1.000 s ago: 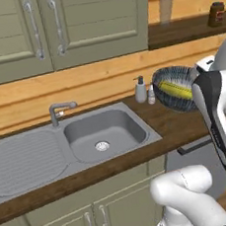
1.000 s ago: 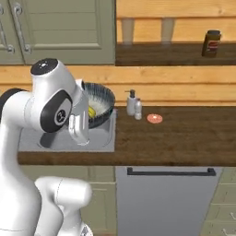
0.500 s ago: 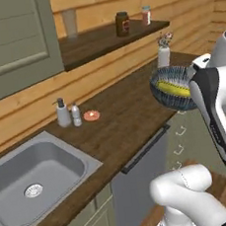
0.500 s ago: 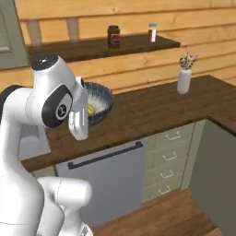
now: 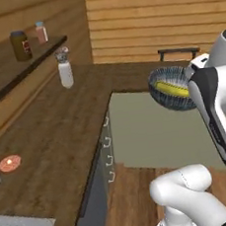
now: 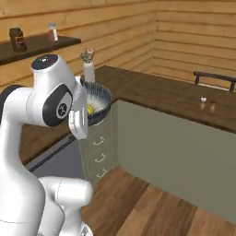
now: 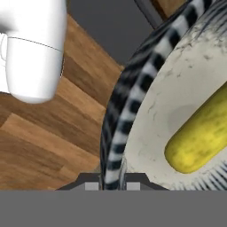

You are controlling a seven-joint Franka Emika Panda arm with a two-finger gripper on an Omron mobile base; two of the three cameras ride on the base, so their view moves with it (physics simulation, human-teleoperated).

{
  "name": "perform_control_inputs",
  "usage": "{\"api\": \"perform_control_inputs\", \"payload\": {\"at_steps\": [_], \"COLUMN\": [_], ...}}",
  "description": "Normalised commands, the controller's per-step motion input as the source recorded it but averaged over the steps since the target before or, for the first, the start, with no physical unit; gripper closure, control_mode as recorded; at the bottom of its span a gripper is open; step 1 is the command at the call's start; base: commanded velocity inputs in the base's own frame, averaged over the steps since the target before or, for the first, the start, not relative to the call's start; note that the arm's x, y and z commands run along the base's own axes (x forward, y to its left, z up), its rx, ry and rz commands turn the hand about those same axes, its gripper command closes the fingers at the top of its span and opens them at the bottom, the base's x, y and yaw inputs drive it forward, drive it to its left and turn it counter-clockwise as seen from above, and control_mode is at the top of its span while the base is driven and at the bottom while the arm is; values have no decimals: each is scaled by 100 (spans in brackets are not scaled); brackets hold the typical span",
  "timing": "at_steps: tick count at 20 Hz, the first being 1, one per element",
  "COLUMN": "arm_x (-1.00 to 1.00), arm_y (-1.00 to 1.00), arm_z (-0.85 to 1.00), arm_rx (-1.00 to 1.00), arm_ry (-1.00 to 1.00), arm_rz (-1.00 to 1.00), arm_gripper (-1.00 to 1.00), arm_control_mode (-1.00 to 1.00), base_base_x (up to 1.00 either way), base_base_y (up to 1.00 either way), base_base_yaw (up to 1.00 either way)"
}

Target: Pick the cucumber from the sink and place it in the bowl. Then pick the bowl and place it in the microwave. Then close the microwave door and press the start button.

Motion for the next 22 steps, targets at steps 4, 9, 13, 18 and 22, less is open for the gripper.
{"api": "perform_control_inputs", "payload": {"at_steps": [4, 9, 13, 18, 22], "arm_x": [0, 0, 0, 0, 0], "arm_y": [0, 0, 0, 0, 0], "arm_z": [0, 0, 0, 0, 0], "arm_rx": [0, 0, 0, 0, 0], "arm_ry": [0, 0, 0, 0, 0], "arm_rz": [0, 0, 0, 0, 0], "arm_gripper": [100, 100, 100, 100, 100], "arm_control_mode": [100, 100, 100, 100, 100], "base_base_x": [0, 0, 0, 0, 0], "base_base_y": [0, 0, 0, 0, 0], "base_base_yaw": [-99, -100, -100, -100, -97]}}
